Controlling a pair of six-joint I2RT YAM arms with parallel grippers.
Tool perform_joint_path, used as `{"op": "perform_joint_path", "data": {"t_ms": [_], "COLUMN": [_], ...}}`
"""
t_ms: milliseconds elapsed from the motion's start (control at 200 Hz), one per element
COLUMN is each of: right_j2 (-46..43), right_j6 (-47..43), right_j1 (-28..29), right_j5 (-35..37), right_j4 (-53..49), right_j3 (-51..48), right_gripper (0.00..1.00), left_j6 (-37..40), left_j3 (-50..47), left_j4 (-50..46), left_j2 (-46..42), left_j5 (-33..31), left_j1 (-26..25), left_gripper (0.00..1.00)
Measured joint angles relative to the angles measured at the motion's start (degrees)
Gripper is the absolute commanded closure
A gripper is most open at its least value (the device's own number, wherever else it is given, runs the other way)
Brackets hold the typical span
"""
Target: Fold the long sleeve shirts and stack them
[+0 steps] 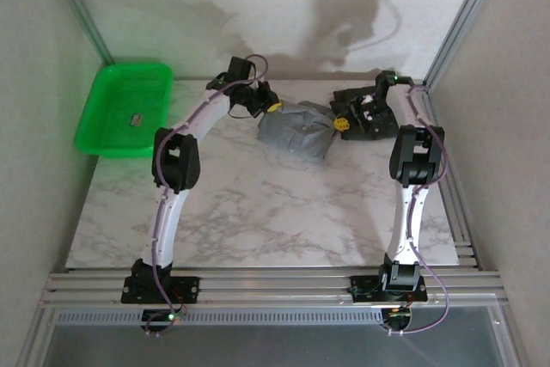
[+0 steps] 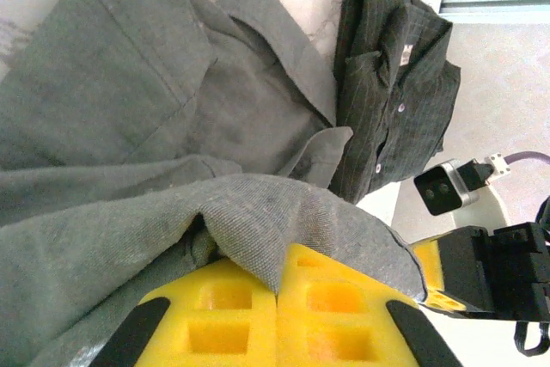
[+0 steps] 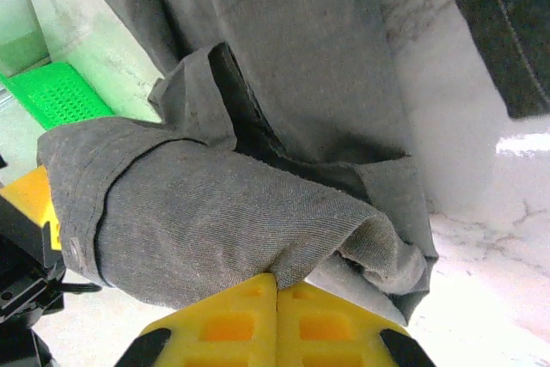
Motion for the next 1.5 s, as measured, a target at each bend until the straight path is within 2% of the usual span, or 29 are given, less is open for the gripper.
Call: {"op": "perform_joint_path", "data": {"t_ms": [120, 185, 275, 345, 395, 445, 480, 525, 611, 711, 741, 791, 911, 1011, 1121, 1296, 1501], "right_j2": [2.9, 4.2, 6.1, 7.7, 8.8, 9.9, 10.6, 11.1, 11.1, 8.6, 7.4, 5.1, -2.3, -9.0, -13.0, -10.7, -2.9], "right_j6": [0.0, 0.3, 0.7, 1.6, 3.0, 3.6, 4.4, 5.7, 6.6, 7.4, 7.4, 7.1, 4.8, 3.6, 3.7, 6.1, 8.2], "right_j1": [0.0, 0.0, -0.1, -0.4, -0.6, -0.8, -1.0, -1.2, -1.6, -2.3, -2.6, -2.9, -2.7, -0.5, 3.7, 7.8, 7.3], "right_j5": [0.1, 0.0, 0.1, 0.1, 0.1, 0.3, 0.7, 1.0, 1.6, 2.6, 2.8, 3.3, 4.0, 4.7, 5.2, 5.7, 5.8], "right_j4": [0.0, 0.0, 0.2, 0.9, 1.5, 2.5, 3.2, 4.3, 6.0, 8.8, 9.0, 9.3, 9.2, 10.1, 13.5, 20.5, 26.7], "right_j3": [3.9, 5.4, 7.4, 8.9, 10.3, 12.6, 14.5, 17.4, 23.1, 25.7, 25.7, 24.6, 16.6, 5.4, -5.7, -15.0, -13.4], "right_gripper": [0.96, 0.92, 0.79, 0.64, 0.58, 0.53, 0.48, 0.40, 0.33, 0.31, 0.33, 0.42, 0.72, 0.82, 0.89, 0.90, 0.89], "left_j6": [-0.3, -0.5, -1.2, -2.3, -2.9, -4.5, -5.1, -6.0, -7.1, -6.0, -5.4, -4.3, -0.2, 2.7, 3.8, 3.6, 3.5], "left_j3": [1.8, 2.0, 2.1, 2.4, 3.5, 6.3, 8.7, 11.4, 15.1, 15.7, 15.5, 14.4, 12.2, 12.1, 11.9, 11.9, 11.3], "left_j4": [0.5, 0.7, 1.7, 3.0, 3.8, 4.0, 4.0, 4.2, 4.4, 3.5, 3.2, 2.6, 1.7, 1.4, 1.6, 3.5, 4.6], "left_j2": [1.5, 1.9, 2.3, 2.8, 3.5, 4.7, 5.5, 6.0, 5.6, 3.1, 2.0, 0.1, -3.7, -4.2, -2.9, 2.5, 10.1], "left_j5": [0.3, 0.5, 0.8, 0.8, 0.7, 0.3, -0.2, -1.0, -3.1, -6.5, -7.5, -8.6, -10.2, -10.2, -8.8, -6.3, -8.1], "left_j1": [0.3, 0.6, 0.9, 1.4, 2.1, 2.8, 3.5, 4.5, 6.8, 8.8, 9.2, 9.4, 7.4, 3.5, -0.9, -5.3, -3.9], "left_gripper": [1.00, 0.98, 0.67, 0.55, 0.46, 0.20, 0.13, 0.11, 0.10, 0.09, 0.10, 0.16, 0.60, 0.83, 0.99, 1.00, 1.00]}}
